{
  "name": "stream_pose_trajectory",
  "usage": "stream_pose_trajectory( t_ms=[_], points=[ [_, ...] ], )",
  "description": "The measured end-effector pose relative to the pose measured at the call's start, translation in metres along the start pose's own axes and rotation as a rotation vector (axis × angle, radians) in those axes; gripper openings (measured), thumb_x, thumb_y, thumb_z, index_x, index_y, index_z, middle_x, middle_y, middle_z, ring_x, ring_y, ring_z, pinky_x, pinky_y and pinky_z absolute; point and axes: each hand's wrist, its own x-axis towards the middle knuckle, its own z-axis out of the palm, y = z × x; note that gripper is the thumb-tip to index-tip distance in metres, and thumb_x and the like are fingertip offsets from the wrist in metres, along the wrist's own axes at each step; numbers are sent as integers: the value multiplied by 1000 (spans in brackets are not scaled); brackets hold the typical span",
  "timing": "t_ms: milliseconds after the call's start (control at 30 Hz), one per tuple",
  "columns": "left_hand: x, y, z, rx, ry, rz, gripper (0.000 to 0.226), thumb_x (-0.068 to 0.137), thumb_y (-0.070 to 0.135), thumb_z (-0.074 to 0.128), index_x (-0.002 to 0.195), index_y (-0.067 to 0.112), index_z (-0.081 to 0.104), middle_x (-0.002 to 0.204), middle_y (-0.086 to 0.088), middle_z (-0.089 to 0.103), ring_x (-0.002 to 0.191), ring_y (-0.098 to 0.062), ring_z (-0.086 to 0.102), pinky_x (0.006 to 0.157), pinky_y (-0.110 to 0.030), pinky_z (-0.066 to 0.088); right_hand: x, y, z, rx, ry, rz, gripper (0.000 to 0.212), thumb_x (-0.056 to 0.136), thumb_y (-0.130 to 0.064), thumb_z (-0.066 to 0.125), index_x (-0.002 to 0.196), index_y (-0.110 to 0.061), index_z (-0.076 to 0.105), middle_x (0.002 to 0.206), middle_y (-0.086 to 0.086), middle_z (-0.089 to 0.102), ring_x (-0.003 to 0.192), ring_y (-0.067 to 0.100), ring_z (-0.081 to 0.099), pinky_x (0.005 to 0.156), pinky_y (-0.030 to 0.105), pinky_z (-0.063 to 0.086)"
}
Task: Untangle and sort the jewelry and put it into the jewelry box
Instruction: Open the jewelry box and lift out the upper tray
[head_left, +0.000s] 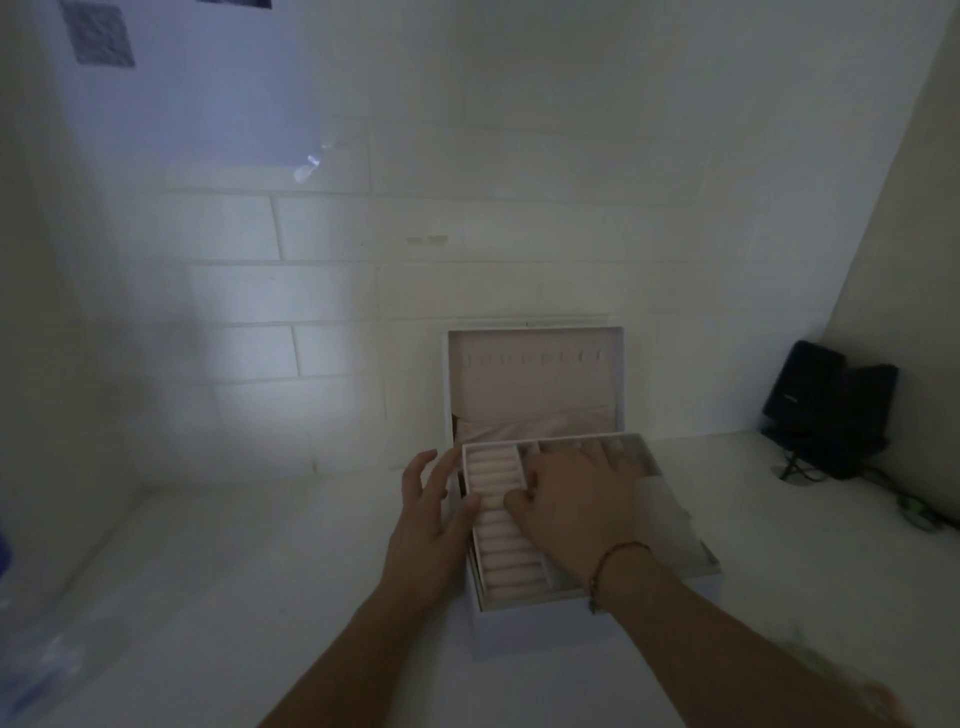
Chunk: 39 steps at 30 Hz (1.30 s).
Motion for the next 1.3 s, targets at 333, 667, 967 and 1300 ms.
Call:
stream_pose_trajectory(
  t_ms=[333, 667, 967, 1300],
  points=[
    [5, 51, 10, 132, 250, -78, 34, 90, 52, 39, 85, 27, 60, 120, 8, 49, 111, -9, 41, 94, -32, 34, -24, 33, -1, 336, 233, -116, 34, 80, -43, 51, 103, -24, 65, 105, -1, 63, 104, 26, 54, 99, 48, 39],
    [25, 126, 1, -159, 300, -61, 30, 103, 32, 39, 93, 10, 58, 82, -8, 62, 70, -6, 57, 67, -24, 48, -33, 139, -39, 1212, 65, 393, 18, 96, -20, 52, 112, -19, 58, 98, 2, 63, 83, 22, 61, 62, 18, 51],
    [-2, 193, 101, -560, -39, -210, 23, 101, 22, 47, 108, 5, 61, 89, -15, 70, 66, -17, 65, 55, -27, 54, -86, 262, -85, 1646, 125, 670, 13, 99, -20, 44, 104, -20, 55, 77, -3, 53, 48, 2, 52, 39, 15, 40],
    [-68, 134, 155, 284, -253, 762, 14, 87, 8, 61, 94, 14, 71, 99, 1, 68, 88, -18, 62, 77, -27, 50, -126, 319, -34, 1193, 77, 963, 33, 101, -26, 39, 130, -12, 46, 111, 11, 53, 76, 21, 54, 59, 32, 49]
  ],
)
